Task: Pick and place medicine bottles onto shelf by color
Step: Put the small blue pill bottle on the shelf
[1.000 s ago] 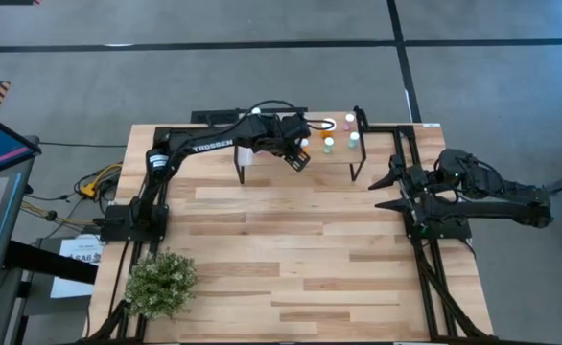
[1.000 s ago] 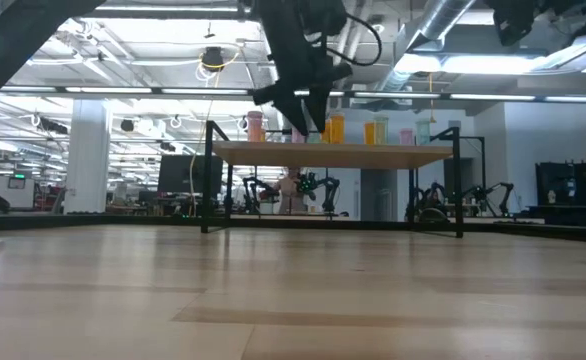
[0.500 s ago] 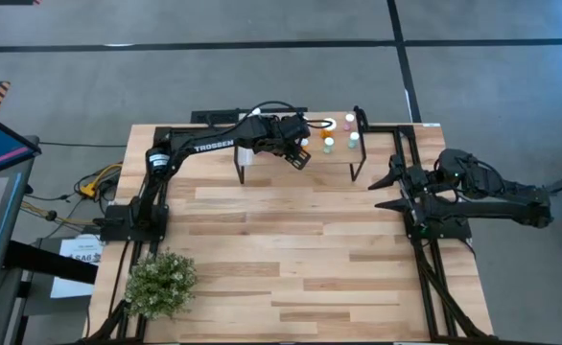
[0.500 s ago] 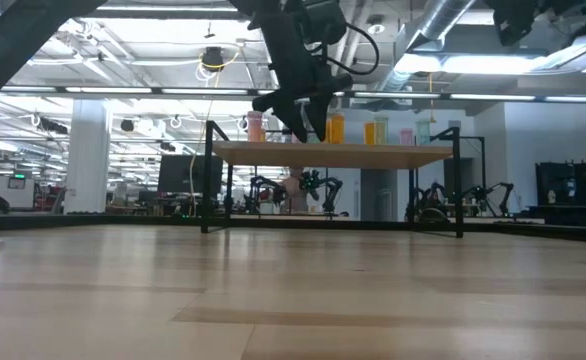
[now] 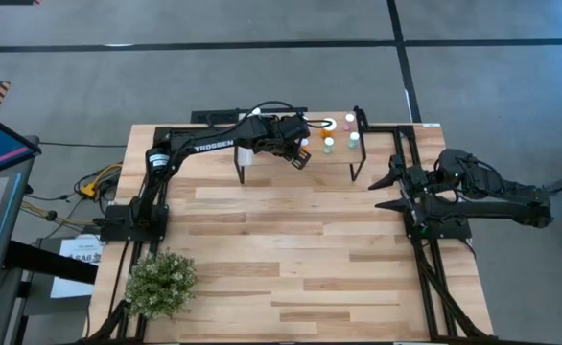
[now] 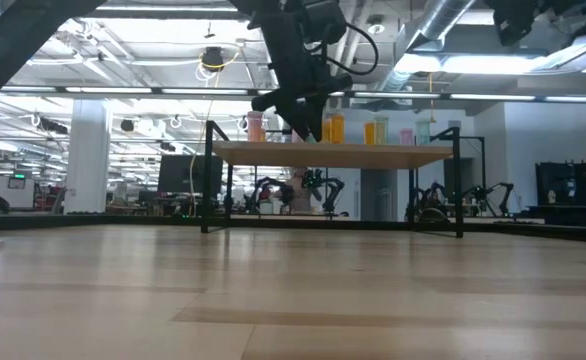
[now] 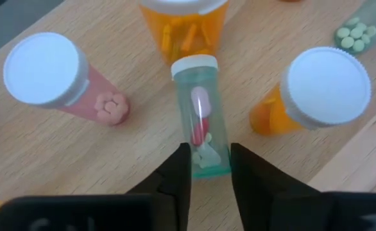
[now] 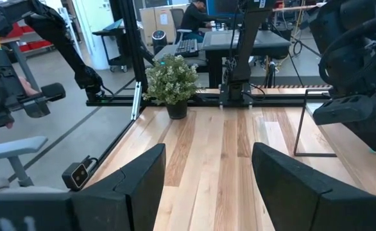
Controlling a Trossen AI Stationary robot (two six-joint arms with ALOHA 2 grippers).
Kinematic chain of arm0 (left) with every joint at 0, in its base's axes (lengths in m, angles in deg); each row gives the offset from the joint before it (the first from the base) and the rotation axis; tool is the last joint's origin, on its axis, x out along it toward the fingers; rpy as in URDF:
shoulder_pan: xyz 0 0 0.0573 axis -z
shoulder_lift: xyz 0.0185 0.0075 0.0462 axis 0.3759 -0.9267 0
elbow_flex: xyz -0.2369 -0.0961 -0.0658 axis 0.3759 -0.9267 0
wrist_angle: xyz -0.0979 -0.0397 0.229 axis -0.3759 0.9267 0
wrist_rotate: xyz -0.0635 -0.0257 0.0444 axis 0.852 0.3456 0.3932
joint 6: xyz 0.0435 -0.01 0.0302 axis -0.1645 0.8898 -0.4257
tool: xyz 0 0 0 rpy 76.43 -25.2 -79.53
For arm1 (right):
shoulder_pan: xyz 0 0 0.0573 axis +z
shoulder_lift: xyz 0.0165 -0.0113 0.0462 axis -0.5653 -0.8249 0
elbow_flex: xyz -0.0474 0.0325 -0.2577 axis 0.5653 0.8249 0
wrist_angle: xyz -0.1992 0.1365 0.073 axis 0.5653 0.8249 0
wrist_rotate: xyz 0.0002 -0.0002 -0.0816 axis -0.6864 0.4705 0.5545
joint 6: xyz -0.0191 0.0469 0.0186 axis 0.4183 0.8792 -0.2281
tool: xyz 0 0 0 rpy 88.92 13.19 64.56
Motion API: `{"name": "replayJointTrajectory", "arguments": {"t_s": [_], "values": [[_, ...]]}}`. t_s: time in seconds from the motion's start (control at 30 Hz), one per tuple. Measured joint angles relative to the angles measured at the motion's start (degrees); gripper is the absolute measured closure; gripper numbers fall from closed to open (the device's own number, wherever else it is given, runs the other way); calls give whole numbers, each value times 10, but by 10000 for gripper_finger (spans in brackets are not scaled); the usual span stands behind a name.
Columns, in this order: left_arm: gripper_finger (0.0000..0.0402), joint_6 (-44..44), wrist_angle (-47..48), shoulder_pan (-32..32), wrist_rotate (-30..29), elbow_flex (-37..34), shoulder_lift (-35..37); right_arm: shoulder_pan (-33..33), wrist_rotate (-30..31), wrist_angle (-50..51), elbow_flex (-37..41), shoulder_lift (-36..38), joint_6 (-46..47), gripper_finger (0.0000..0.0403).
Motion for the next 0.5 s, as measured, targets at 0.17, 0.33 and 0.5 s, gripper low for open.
{"name": "replayJointTrajectory", "arguments": {"t_s": [0.17, 0.33, 0.5], "values": [[329, -1, 0, 0, 0, 0, 0, 0, 0, 0, 0, 0, 0, 148], [330, -6, 10, 1, 6, 1, 1, 0, 0, 3, 0, 0, 0, 148], [328, -2, 35, 1, 41, 3, 4, 0, 0, 7, 0, 0, 0, 148]]}}
